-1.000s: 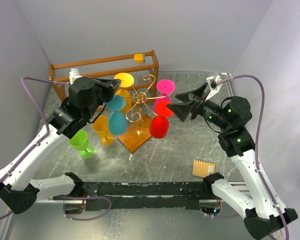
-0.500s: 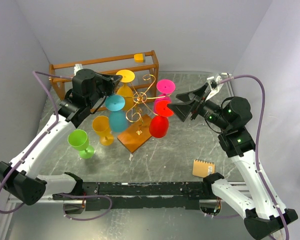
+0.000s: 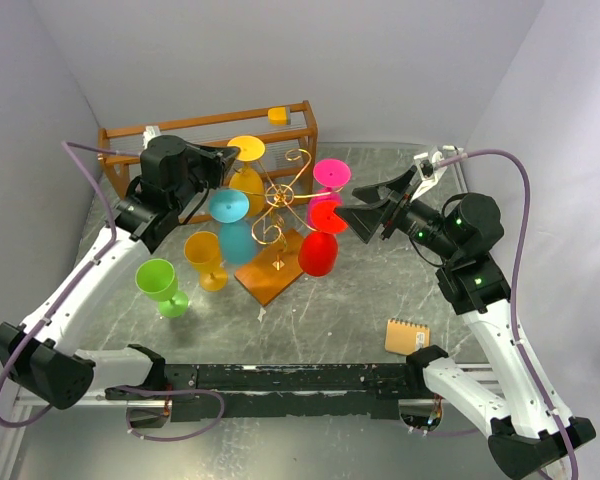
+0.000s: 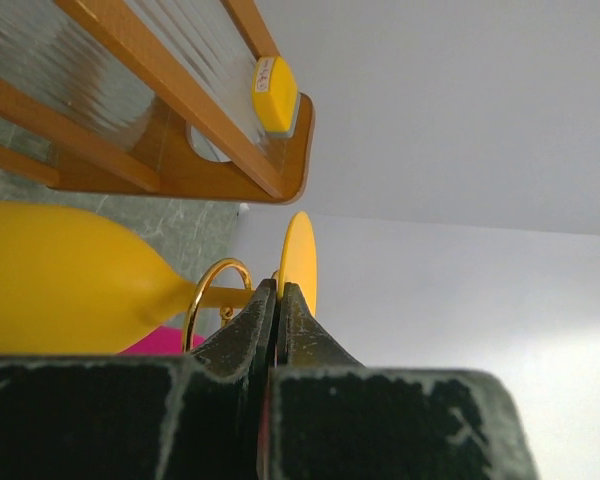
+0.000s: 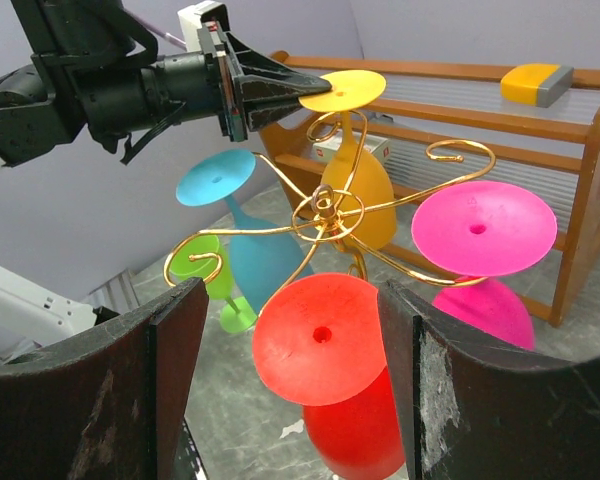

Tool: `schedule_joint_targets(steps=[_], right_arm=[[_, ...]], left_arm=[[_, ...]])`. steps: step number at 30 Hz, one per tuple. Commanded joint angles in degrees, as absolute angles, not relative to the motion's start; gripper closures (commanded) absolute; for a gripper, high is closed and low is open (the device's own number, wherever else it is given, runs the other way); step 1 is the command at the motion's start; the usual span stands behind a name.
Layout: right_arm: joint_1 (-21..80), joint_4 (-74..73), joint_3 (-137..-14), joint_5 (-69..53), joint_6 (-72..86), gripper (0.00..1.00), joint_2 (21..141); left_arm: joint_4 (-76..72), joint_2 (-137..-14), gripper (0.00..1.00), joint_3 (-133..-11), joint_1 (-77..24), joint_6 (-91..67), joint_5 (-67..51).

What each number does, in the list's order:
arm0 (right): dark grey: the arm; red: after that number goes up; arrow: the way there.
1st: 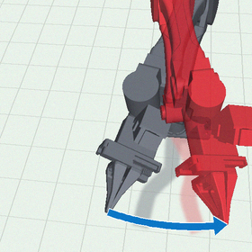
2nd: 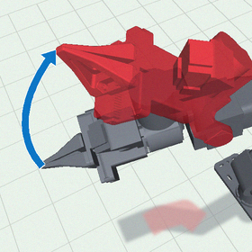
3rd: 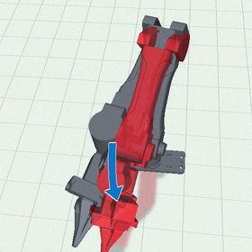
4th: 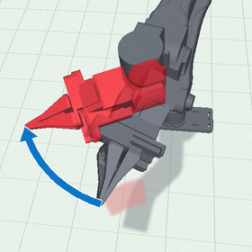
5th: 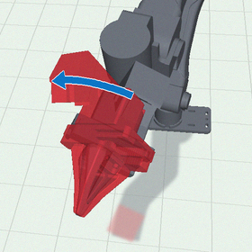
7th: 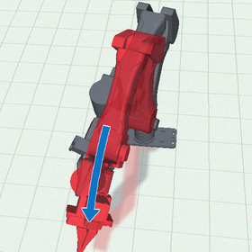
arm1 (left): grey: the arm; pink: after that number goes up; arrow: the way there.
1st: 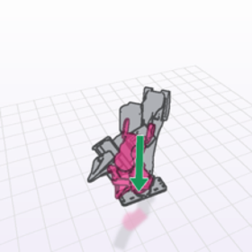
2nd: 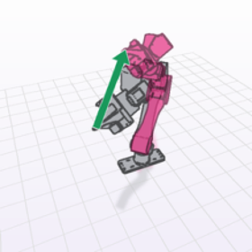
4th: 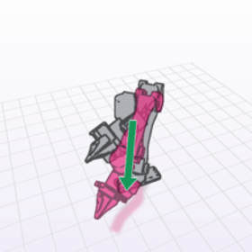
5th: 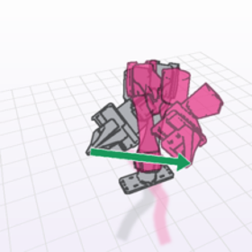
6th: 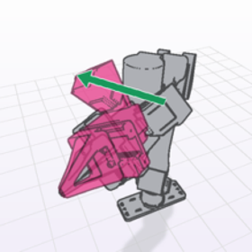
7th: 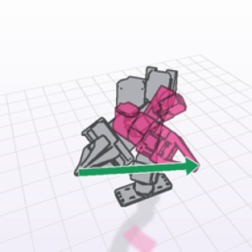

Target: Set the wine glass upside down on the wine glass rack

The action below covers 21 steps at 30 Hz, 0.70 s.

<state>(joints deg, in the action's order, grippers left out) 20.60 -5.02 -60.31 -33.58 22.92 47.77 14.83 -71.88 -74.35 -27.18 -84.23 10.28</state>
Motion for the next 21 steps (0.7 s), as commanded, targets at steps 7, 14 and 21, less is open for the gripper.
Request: schedule_joint_targets(steps=[7, 14, 21], right_arm=[[20.74, -4.18, -60.13, -33.07, 23.17, 0.31, 47.75], [20.74, -3.94, -59.81, -32.88, 23.45, 0.31, 47.36], [20.70, -3.41, -59.50, -33.10, 23.72, 0.31, 47.47]], left_arm=[[15.13, -67.80, 0.93, -73.51, -26.12, -82.68, 14.64], [18.27, -65.68, 0.91, -71.54, -25.81, -82.27, 15.17], [19.81, -64.99, 0.83, -70.31, -25.49, -82.42, 14.56]])
